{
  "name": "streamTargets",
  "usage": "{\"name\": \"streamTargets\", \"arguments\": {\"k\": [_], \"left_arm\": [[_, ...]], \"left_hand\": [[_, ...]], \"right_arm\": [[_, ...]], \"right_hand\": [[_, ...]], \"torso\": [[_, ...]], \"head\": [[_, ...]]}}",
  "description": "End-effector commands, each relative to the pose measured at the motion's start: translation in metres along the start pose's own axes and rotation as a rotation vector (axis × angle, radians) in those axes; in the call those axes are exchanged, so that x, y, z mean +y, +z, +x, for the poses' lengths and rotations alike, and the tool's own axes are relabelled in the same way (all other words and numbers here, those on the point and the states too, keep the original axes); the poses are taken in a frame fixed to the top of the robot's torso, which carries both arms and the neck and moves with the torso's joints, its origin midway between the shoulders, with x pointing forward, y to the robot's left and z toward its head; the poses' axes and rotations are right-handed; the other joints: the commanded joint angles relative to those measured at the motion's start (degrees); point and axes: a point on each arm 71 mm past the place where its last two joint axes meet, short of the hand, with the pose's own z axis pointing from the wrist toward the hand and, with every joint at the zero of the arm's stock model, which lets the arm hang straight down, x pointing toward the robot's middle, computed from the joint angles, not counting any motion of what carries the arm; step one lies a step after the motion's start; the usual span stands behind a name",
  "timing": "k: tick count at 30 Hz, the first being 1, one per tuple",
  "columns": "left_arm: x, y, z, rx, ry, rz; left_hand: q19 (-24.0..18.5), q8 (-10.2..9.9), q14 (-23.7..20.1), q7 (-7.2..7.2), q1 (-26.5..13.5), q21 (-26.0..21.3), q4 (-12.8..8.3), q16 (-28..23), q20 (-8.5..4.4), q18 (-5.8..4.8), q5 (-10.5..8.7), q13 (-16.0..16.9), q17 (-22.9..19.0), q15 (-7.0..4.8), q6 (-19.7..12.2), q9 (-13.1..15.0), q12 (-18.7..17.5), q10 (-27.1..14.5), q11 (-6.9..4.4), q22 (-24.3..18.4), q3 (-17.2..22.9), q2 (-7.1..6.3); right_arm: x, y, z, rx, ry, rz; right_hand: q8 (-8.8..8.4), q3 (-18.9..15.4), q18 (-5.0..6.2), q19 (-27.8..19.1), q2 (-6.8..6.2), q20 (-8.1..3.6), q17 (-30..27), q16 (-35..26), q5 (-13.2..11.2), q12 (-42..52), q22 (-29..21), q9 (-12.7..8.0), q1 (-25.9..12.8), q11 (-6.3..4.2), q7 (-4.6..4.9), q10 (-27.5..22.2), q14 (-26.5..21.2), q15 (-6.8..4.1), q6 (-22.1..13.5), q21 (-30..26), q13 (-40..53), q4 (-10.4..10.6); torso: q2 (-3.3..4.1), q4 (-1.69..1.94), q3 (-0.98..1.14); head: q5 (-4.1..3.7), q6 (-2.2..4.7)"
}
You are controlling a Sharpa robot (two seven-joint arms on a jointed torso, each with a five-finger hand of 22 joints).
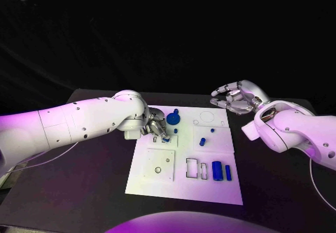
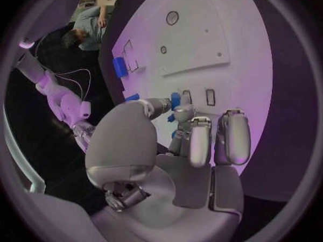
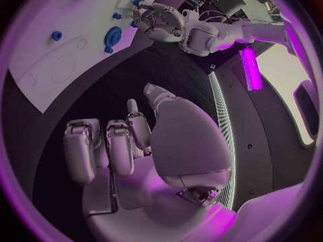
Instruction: Assemble the parts on the task board
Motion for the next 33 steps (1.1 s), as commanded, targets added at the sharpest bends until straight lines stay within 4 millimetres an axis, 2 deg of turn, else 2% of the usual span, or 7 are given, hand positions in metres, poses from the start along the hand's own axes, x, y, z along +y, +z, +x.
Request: {"name": "streamTargets", "arguments": {"k": [1,3,9,10,16,20,33], "left_arm": [[-0.001,-0.002,0.001,0.008,-0.052,0.023],[0.0,-0.002,0.0,0.0,-0.09,0.032],[0.003,-0.008,0.0,-0.035,-0.197,0.06],[0.003,-0.008,0.0,-0.04,-0.205,0.061],[0.008,-0.014,-0.001,-0.091,-0.245,0.064],[0.012,-0.018,0.001,-0.135,-0.22,0.055],[0.017,-0.018,0.007,-0.183,-0.058,0.013]], "left_hand": [[0.1,0.5,4.4,0.14,-1.1,0.4,-8.5,0.2,0.18,-0.53,1.97,0.5,9.4,-0.2,-0.3,2.5,0.2,0.5,0.06,0.5,8.7,0.31],[0.3,0.8,4.5,0.11,-1.5,0.6,-9.5,0.2,0.17,-0.6,3.35,1.0,9.4,-0.25,0.0,2.8,0.6,1.0,0.01,0.9,9.4,0.26],[0.4,1.6,4.4,-0.27,-3.6,0.9,-11.8,0.2,-0.05,-0.62,9.35,2.0,9.3,-0.59,1.3,3.5,1.4,2.3,-0.36,1.2,11.0,-0.3],[0.4,1.6,4.4,-0.27,-3.6,0.9,-11.8,0.2,-0.05,-0.62,9.35,2.0,9.3,-0.59,1.3,3.5,1.4,2.3,-0.36,1.2,11.0,-0.3],[0.7,2.9,4.5,-0.85,-5.4,1.1,-13.1,0.3,-0.44,-0.68,12.67,2.6,9.4,-1.06,2.4,4.3,1.7,3.1,-0.88,1.7,12.1,-1.3],[0.8,3.8,4.6,-1.19,-6.4,1.3,-13.6,0.5,-0.74,-0.73,14.7,2.8,9.7,-1.36,2.8,4.8,2.0,3.6,-1.21,2.0,13.0,-1.76],[0.8,4.8,4.8,-1.5,-7.3,1.3,-13.8,0.9,-0.97,-0.72,15.63,3.6,10.4,-1.59,3.1,5.3,2.7,4.4,-1.47,2.0,13.4,-2.07]], "right_arm": [[-0.001,0.0,0.001,0.008,-0.01,0.005],[-0.001,0.0,0.001,0.007,-0.011,0.008],[-0.002,0.0,0.0,0.003,-0.014,0.013],[-0.002,0.0,0.0,0.003,-0.014,0.013],[-0.003,0.0,-0.001,-0.001,-0.016,0.018],[-0.004,0.001,-0.002,-0.001,-0.017,0.019],[-0.006,0.001,-0.002,-0.004,-0.02,0.023]], "right_hand": [[0.25,-0.1,0.12,4.0,-0.33,0.02,11.8,-0.3,0.2,-0.2,12.6,0.0,-0.1,0.1,0.06,-0.2,5.2,0.08,-0.3,-0.1,0.1,0.4],[0.26,0.0,0.12,4.0,-0.27,0.02,11.8,-0.3,0.3,-0.2,12.6,0.0,-0.2,0.11,0.06,-0.1,5.2,0.08,-0.3,-0.2,0.1,0.4],[0.25,-0.1,0.13,4.0,-0.25,0.02,11.7,-0.4,0.3,-0.2,12.6,0.0,-0.3,0.12,0.08,-0.2,5.2,0.08,-0.3,-0.2,0.1,0.5],[0.25,-0.1,0.13,4.0,-0.25,0.02,11.7,-0.4,0.3,-0.2,12.6,0.0,-0.3,0.12,0.08,-0.2,5.2,0.08,-0.3,-0.2,0.1,0.5],[0.25,-0.1,0.15,3.9,-0.26,0.02,11.7,-0.4,0.3,-0.2,12.6,0.0,-0.3,0.12,0.08,-0.2,5.2,0.09,-0.4,-0.2,0.0,0.5],[0.25,-0.1,0.15,3.9,-0.26,0.02,11.7,-0.4,0.3,-0.2,12.6,0.0,-0.3,0.12,0.08,-0.2,5.2,0.09,-0.4,-0.2,0.0,0.5],[0.22,-0.1,0.17,3.9,-0.31,0.02,11.6,-0.4,0.3,-0.3,12.5,-0.1,-0.4,0.13,0.1,-0.3,5.1,0.1,-0.5,-0.4,0.0,0.6]], "torso": [[0.02,-0.02,-0.01],[0.0,-0.02,0.0],[0.03,0.02,0.02],[0.04,0.03,0.02],[-0.03,0.08,0.09],[0.02,0.08,0.05],[-0.04,-0.04,0.02]], "head": [[-0.12,0.06],[-0.11,0.1],[-0.04,0.04],[-0.03,0.03],[-0.07,-0.11],[0.02,-0.17],[0.43,-0.61]]}}
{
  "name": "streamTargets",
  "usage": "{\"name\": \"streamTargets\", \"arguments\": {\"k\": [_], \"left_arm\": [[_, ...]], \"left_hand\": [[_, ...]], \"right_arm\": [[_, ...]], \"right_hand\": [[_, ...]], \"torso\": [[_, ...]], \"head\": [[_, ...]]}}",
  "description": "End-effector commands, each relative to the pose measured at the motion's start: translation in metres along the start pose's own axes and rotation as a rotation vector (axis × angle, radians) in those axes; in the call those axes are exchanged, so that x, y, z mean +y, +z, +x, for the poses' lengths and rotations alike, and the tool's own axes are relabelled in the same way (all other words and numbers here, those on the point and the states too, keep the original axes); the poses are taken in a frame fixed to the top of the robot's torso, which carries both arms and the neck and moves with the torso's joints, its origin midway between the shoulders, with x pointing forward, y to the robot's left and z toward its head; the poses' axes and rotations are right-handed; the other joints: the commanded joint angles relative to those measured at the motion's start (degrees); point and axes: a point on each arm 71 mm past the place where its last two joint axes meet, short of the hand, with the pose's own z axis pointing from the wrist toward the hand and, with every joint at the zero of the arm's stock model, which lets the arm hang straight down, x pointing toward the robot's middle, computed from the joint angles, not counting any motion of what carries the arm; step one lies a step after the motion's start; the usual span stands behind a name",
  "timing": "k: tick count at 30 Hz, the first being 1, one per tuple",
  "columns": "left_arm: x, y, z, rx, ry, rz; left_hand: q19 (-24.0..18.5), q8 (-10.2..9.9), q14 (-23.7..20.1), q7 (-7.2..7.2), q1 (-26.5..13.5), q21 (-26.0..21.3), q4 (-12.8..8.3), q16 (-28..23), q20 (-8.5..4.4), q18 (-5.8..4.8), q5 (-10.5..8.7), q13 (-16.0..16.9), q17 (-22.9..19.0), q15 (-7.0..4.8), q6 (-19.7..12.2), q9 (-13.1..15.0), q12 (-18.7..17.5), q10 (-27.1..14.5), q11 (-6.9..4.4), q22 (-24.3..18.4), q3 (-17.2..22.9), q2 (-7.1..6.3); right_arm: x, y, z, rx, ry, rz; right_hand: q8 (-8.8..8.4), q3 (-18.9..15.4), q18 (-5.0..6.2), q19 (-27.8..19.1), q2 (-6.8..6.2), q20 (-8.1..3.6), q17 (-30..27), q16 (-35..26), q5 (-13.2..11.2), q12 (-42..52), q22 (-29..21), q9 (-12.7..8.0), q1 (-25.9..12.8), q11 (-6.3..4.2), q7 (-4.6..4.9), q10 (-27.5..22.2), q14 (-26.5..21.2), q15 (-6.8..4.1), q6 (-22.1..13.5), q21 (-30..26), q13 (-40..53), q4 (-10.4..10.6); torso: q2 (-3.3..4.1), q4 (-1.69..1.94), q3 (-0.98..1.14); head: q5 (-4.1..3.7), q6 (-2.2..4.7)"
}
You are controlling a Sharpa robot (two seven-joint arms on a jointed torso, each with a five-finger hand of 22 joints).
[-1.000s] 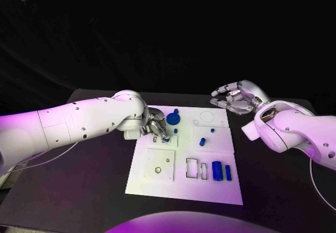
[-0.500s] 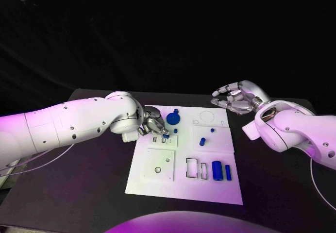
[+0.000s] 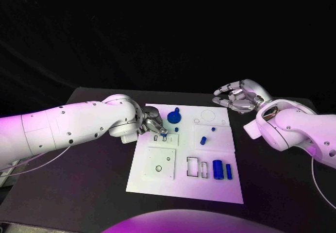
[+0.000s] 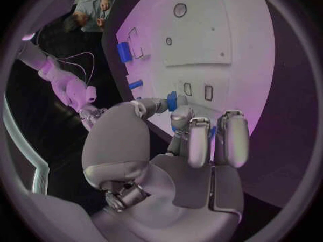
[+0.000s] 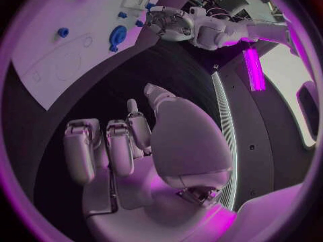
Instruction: Assemble the parts on the task board
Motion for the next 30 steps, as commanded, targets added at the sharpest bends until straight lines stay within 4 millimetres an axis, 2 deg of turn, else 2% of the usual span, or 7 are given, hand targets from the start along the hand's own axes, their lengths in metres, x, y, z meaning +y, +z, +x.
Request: {"name": "streamTargets", "arguments": {"k": [1,18,30], "left_arm": [[-0.001,0.0,-0.001,-0.044,0.077,-0.001],[-0.003,0.007,0.008,-0.025,0.125,-0.01],[-0.002,0.011,0.013,-0.004,0.15,-0.02]], "left_hand": [[0.1,0.2,4.8,-0.37,-0.5,0.2,-11.7,0.3,-0.25,-0.72,0.16,0.0,10.4,-0.35,0.6,0.0,0.3,0.2,-0.03,0.7,12.2,0.07],[0.3,1.0,4.9,-0.66,-1.3,0.3,-11.7,0.6,-0.4,-0.78,0.37,0.9,10.8,-0.55,0.8,0.4,1.1,1.0,-0.28,0.9,12.2,0.05],[0.4,1.4,5.0,-0.87,-1.7,0.4,-11.5,0.8,-0.48,-0.82,0.21,1.6,11.1,-0.67,0.8,0.6,1.7,1.6,-0.45,1.1,11.8,0.27]], "right_arm": [[0.0,0.0,0.001,0.006,-0.011,-0.004],[-0.001,0.0,0.001,0.007,-0.016,-0.006],[-0.001,0.0,0.0,0.006,-0.016,-0.004]], "right_hand": [[0.22,-0.1,0.17,3.9,-0.31,0.02,11.6,-0.4,0.3,-0.3,12.5,-0.1,-0.4,0.13,0.1,-0.3,5.1,0.1,-0.5,-0.4,-0.1,0.3],[0.23,-0.1,0.18,3.8,-0.35,0.03,11.6,-0.4,0.4,-0.3,12.5,-0.1,-0.4,0.14,0.1,-0.3,5.1,0.1,-0.6,-0.4,-0.1,0.3],[0.25,-0.1,0.19,3.8,-0.35,0.03,11.6,-0.4,0.3,-0.3,12.5,-0.1,-0.5,0.14,0.11,-0.3,5.1,0.11,-0.6,-0.4,-0.1,0.4]], "torso": [[0.05,-0.1,-0.04],[0.12,-0.15,0.0],[0.13,-0.12,-0.07]], "head": [[0.19,-0.13],[0.26,-0.38],[0.14,-0.6]]}}
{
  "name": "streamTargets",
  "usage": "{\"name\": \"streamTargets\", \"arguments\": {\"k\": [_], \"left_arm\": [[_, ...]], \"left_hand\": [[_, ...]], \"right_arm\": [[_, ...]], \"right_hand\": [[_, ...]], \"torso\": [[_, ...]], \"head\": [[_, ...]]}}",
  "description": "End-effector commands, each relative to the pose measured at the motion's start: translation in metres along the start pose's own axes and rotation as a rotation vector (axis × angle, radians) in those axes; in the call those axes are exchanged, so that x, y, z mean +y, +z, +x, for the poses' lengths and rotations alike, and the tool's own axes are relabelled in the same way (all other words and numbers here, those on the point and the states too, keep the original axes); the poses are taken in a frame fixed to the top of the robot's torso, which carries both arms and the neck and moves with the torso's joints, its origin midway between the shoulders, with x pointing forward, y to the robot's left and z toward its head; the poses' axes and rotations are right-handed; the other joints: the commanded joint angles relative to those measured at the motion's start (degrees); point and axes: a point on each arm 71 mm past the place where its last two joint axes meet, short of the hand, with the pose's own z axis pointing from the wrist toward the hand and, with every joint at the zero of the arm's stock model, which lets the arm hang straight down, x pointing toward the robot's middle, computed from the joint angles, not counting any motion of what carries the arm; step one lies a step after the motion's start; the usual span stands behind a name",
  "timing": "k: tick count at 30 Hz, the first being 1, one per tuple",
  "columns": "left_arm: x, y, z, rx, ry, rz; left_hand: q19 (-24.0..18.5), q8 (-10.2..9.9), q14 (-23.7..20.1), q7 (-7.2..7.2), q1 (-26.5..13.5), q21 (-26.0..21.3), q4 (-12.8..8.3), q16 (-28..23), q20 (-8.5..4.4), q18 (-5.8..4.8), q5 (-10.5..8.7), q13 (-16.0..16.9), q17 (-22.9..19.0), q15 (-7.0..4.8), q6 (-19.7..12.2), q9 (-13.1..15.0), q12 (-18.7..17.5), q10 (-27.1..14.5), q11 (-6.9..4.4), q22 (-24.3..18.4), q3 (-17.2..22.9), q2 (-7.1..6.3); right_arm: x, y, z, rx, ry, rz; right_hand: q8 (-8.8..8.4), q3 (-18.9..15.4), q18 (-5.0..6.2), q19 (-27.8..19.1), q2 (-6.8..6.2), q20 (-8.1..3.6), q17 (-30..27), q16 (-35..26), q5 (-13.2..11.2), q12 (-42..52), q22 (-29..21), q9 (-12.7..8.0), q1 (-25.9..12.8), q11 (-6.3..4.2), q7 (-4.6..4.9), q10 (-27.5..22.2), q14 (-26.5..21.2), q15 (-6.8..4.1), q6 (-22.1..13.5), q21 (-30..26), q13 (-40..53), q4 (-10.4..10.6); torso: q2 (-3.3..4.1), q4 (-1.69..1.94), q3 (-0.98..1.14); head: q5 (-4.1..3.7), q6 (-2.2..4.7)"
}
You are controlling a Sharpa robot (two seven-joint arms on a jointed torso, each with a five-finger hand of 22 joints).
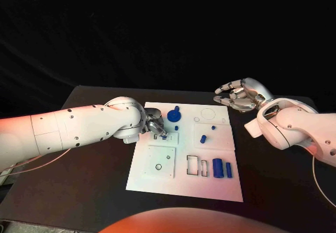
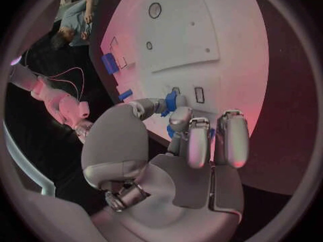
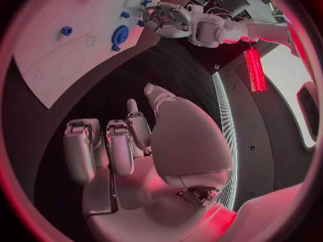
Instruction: Assemble the parts on the task board
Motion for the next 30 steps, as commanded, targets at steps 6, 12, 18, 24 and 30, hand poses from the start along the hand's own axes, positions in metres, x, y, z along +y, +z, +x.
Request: {"name": "streamTargets", "arguments": {"k": [6,12,18,24,30], "left_arm": [[-0.0002,0.0009,0.0035,0.034,0.045,-0.005],[0.0001,0.0009,0.0054,0.057,0.062,-0.007],[0.0003,0.001,0.0062,0.069,0.069,-0.009],[-0.0004,0.0011,0.0067,0.073,0.072,-0.008],[-0.0009,0.0013,0.0066,0.071,0.07,-0.007]], "left_hand": [[0.4,0.4,4.9,-0.53,0.0,0.5,-11.0,0.4,-0.31,-0.89,-0.07,0.2,11.3,-0.49,0.0,0.3,0.4,0.5,-0.1,1.5,10.9,0.69],[0.5,0.6,4.9,-0.61,-0.2,0.5,-10.9,0.4,-0.35,-0.92,-0.16,0.3,11.3,-0.53,-0.1,0.3,0.5,0.6,-0.15,1.6,10.6,0.84],[0.5,0.7,4.9,-0.66,-0.3,0.5,-10.8,0.4,-0.37,-0.92,-0.25,0.3,11.4,-0.57,-0.1,0.4,0.5,0.7,-0.19,1.6,10.4,0.93],[0.5,0.7,4.9,-0.69,-0.4,0.5,-10.8,0.4,-0.39,-0.93,-0.32,0.3,11.3,-0.59,-0.2,0.4,0.6,0.7,-0.22,1.6,10.2,1.03],[0.6,0.9,4.9,-0.78,-0.7,0.5,-10.6,0.5,-0.42,-0.95,-0.49,0.4,11.5,-0.63,-0.2,0.5,0.7,0.8,-0.28,1.7,9.8,1.26]], "right_arm": [[0.0002,-0.0005,0.0008,0.009,-0.009,-0.006],[0.0001,-0.0006,0.0007,0.01,-0.009,-0.006],[0.0,-0.0008,0.0007,0.01,-0.009,-0.006],[0.0,-0.0009,0.0006,0.01,-0.009,-0.006],[0.0,-0.001,0.0006,0.01,-0.009,-0.006]], "right_hand": [[0.25,0.0,0.19,3.8,-0.16,0.03,11.6,-0.2,0.3,-0.3,12.5,-0.1,-0.3,0.14,-0.06,-0.3,5.1,0.11,-0.4,-0.2,-0.1,0.2],[0.29,0.1,0.2,3.8,-0.11,0.04,11.6,-0.2,0.4,-0.3,12.4,-0.1,-0.4,0.15,-0.06,-0.3,5.1,0.11,-0.4,-0.3,-0.1,0.3],[0.29,0.1,0.2,3.8,-0.11,0.04,11.6,-0.2,0.4,-0.3,12.4,-0.1,-0.4,0.15,-0.06,-0.3,5.1,0.11,-0.4,-0.3,-0.1,0.3],[0.32,0.1,0.21,3.8,-0.09,0.04,11.6,-0.2,0.4,-0.3,12.4,-0.1,-0.4,0.14,-0.06,-0.2,5.1,0.11,-0.4,-0.3,-0.1,0.4],[0.32,0.1,0.21,3.8,-0.09,0.04,11.6,-0.2,0.4,-0.3,12.4,-0.1,-0.4,0.14,-0.06,-0.2,5.1,0.11,-0.4,-0.3,-0.1,0.4]], "torso": [[-0.03,0.08,-0.04],[-0.01,0.04,-0.05],[-0.02,0.06,-0.01],[-0.02,0.02,-0.02],[-0.03,0.02,-0.01]], "head": [[-0.02,-0.15],[0.04,-0.26],[-0.03,-0.34],[0.03,-0.35],[0.01,-0.28]]}}
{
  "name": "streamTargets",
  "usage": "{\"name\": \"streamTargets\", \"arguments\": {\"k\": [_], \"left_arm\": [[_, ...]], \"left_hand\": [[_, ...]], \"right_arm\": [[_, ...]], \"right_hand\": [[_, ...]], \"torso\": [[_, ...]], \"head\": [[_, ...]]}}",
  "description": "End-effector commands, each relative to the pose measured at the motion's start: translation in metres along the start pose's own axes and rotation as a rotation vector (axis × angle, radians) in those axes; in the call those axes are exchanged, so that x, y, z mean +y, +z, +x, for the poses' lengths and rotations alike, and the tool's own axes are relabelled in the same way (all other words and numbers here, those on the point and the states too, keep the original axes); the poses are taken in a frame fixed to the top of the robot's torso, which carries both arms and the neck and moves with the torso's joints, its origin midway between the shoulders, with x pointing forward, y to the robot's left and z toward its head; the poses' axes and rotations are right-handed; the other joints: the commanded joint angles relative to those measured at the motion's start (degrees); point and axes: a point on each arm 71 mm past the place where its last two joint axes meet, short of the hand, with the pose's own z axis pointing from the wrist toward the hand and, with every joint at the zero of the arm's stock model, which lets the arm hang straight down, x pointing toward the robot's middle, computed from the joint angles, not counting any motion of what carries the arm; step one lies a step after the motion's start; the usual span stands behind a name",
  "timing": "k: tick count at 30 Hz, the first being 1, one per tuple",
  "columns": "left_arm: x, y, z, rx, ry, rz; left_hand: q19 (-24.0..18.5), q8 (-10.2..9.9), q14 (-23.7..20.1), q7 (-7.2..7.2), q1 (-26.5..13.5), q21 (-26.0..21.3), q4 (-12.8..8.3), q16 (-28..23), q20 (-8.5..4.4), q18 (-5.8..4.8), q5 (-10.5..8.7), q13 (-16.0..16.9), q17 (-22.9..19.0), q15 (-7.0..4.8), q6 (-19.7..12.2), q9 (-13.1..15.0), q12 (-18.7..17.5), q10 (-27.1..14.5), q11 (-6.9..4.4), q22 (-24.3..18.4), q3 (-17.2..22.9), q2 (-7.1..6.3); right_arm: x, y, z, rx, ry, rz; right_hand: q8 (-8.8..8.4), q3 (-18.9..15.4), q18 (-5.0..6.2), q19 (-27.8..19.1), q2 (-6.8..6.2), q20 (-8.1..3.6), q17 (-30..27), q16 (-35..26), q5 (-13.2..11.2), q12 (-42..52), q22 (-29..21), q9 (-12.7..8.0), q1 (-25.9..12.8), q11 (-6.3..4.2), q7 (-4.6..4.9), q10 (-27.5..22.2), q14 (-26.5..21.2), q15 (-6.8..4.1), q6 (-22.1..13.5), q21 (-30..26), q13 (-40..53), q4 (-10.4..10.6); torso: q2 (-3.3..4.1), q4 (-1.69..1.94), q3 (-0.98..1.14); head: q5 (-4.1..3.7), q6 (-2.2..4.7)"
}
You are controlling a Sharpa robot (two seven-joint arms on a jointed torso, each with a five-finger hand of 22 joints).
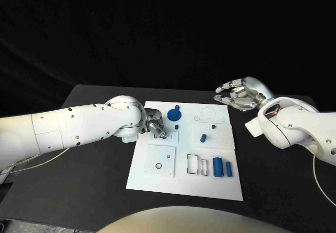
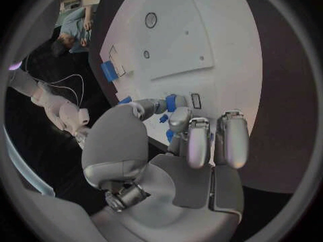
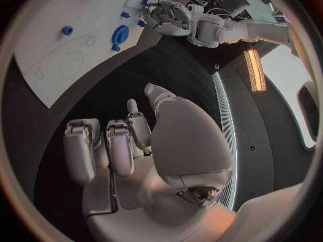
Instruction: Assemble the parts on the task board
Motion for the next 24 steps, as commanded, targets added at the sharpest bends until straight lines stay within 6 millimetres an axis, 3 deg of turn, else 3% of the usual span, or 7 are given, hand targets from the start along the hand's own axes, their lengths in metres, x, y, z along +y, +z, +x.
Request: {"name": "streamTargets", "arguments": {"k": [1,14,24], "left_arm": [[-0.0011,0.0008,0.004,0.029,0.018,-0.001],[-0.003,0.0029,0.0029,0.022,0.008,0.0],[-0.0048,0.0049,0.0029,0.029,0.006,0.001]], "left_hand": [[0.3,0.3,5.1,-0.61,-0.3,0.3,-10.2,0.3,-0.22,-0.94,-0.46,0.0,11.4,-0.48,0.0,0.0,0.2,0.5,0.1,1.7,9.7,0.82],[0.5,0.6,5.2,-1.21,-3.3,0.0,-6.5,0.5,-0.41,-1.0,-1.38,0.1,11.6,-0.75,0.0,-0.5,0.4,0.8,-0.26,1.8,4.9,2.45],[0.6,0.5,5.2,-1.26,-3.8,0.0,-5.8,0.5,-0.44,-1.01,-1.46,0.2,11.8,-0.77,0.1,-0.7,0.5,0.8,-0.29,1.8,4.0,2.64]], "right_arm": [[0.0007,-0.0003,0.0014,0.011,-0.008,-0.007],[0.0006,-0.0002,0.0016,0.011,-0.008,-0.007],[0.0005,-0.0004,0.0016,0.012,-0.008,-0.007]], "right_hand": [[0.32,0.1,0.21,3.8,-0.05,0.04,11.6,-0.2,0.2,-0.3,12.4,-0.1,-0.4,0.14,-0.06,-0.2,5.1,0.11,-0.4,-0.3,-0.1,0.4],[0.32,0.1,0.21,3.8,-0.05,0.04,11.6,-0.2,0.2,-0.3,12.4,-0.1,-0.4,0.14,-0.06,-0.2,5.1,0.11,-0.4,-0.3,-0.1,0.4],[0.32,0.1,0.21,3.8,-0.05,0.04,11.6,-0.2,0.2,-0.3,12.4,-0.1,-0.4,0.14,-0.06,-0.2,5.1,0.11,-0.4,-0.3,-0.1,0.4]], "torso": [[0.0,-0.01,0.02],[0.01,0.0,0.0],[0.0,-0.03,0.01]], "head": [[0.0,0.07],[-0.08,0.06],[-0.18,-0.11]]}}
